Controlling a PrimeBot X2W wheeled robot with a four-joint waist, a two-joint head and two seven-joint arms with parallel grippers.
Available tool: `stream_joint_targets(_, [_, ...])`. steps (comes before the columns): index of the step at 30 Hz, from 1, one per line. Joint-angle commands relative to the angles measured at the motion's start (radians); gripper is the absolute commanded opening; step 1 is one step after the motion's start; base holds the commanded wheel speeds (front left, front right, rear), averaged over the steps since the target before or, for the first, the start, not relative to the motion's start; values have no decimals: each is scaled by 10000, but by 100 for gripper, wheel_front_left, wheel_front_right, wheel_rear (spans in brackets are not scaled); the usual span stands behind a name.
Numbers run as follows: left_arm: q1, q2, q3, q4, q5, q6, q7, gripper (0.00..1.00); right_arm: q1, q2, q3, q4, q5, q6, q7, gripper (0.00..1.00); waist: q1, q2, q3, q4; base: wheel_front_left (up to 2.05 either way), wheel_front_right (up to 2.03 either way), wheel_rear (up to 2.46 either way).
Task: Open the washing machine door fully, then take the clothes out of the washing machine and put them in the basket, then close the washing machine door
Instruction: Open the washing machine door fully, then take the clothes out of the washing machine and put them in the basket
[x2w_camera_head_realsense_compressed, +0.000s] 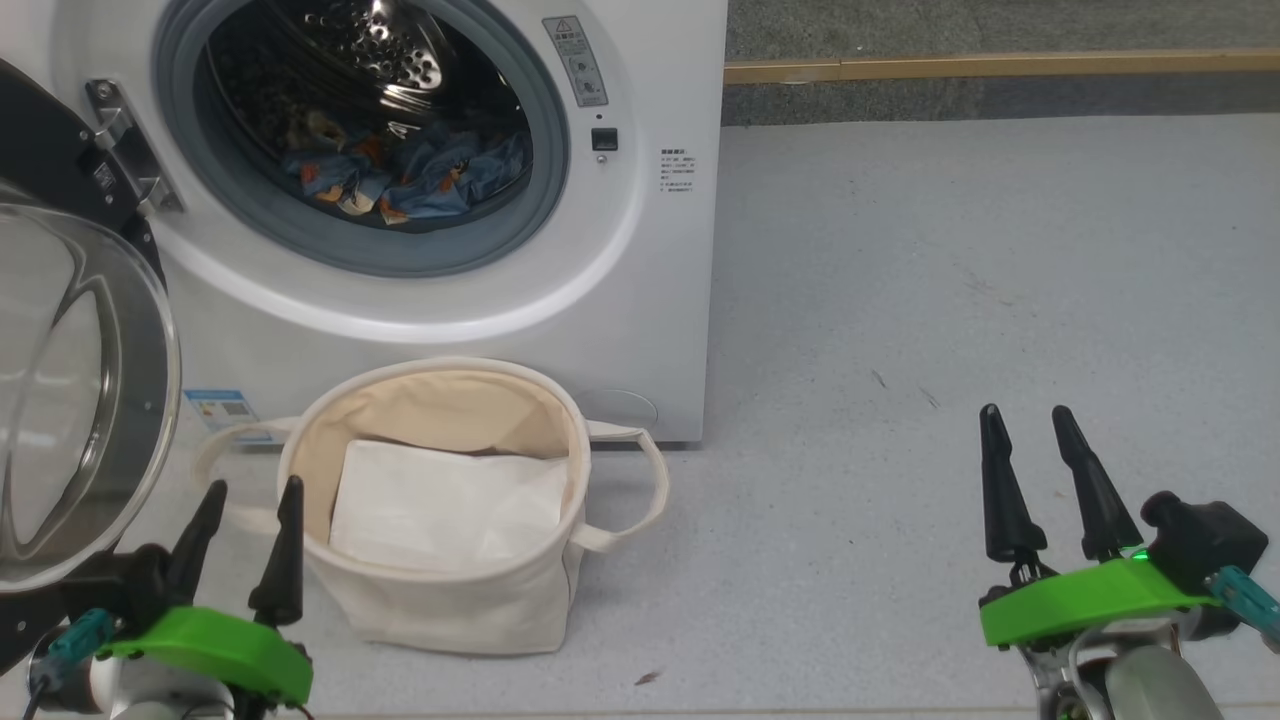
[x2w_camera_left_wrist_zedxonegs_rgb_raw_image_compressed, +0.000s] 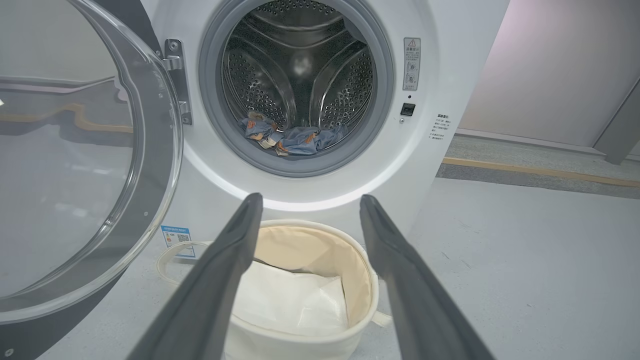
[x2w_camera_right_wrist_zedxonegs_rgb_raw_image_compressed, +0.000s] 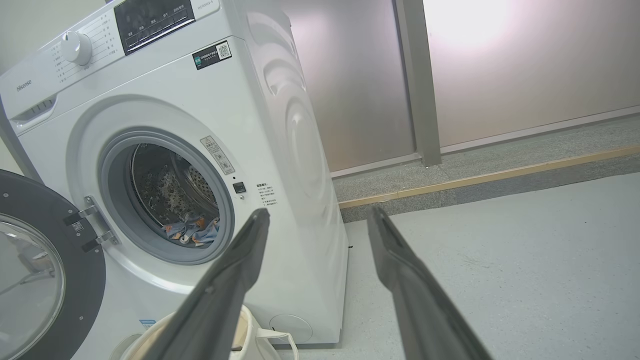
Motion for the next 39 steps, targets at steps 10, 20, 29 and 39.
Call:
stream_joint_targets(10, [-202,405,247,-490,-229,-204,-124,100,-195,-83,237,-294,-61,6,-124,100,0,-1,-92,-30,0,0,0])
stream_joint_targets(20, [-117,395,200,-700,-638,-329,-30,100,-136,-73,198,-282,-67,6,-124,100,0,-1,-72,-23,7,-4,-3])
stream_joint_targets(29, [-123,481,119,-857,-818,-374,159,100,-86,-58,205,-220,-47,6,-124,100,0,-1,1,7,92,-98,6])
stream_joint_targets(39, [-227,430,-172,-970,-875,-397,395,100,-76,-44,185,-261,-38,6,-124,100,0,-1,162,44,194,-202,8])
